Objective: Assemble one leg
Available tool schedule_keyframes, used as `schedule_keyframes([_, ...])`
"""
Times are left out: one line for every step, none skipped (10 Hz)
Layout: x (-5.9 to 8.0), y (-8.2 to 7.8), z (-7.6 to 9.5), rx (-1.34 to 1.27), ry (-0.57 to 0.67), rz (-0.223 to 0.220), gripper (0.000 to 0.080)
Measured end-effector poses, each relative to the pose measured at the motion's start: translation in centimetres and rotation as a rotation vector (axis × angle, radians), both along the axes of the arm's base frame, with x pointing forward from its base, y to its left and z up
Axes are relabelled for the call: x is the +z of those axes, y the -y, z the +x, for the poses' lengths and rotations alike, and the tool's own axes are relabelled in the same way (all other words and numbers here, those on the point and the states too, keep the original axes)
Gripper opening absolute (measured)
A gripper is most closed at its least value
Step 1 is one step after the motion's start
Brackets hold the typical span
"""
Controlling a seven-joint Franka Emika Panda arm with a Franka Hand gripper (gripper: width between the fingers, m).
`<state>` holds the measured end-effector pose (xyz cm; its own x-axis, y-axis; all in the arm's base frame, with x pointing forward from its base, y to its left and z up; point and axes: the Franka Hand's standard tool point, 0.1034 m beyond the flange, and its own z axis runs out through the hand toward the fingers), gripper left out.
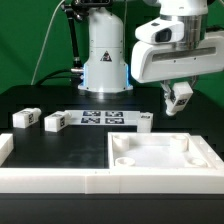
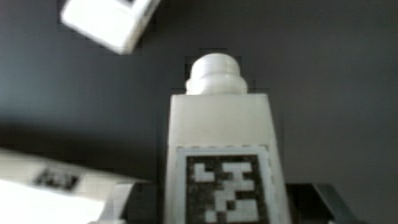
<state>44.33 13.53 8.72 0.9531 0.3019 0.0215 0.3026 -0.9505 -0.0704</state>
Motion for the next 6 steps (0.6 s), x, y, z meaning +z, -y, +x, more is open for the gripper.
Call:
schedule_keyframes([-0.2, 0.2, 0.0, -0.004, 0.097, 0.019, 0.0290])
schedule_keyframes([-0.1, 0.4, 0.1, -0.008, 0.199, 0.040, 0.0290])
schedule_keyframes([-0.1, 0.5, 0.1, -0.011, 0.286, 0.059, 0.0290])
schedule_keyframes([-0.3, 1.1, 0.1, -0.005, 0.254, 0.048, 0.0290])
schedule_keyframes([0.7, 1.9, 1.9, -0.005, 0.260, 0.043, 0.0290])
schedule_keyframes([1.5, 2.5, 3.7, -0.022, 0.275, 0.045, 0.0290])
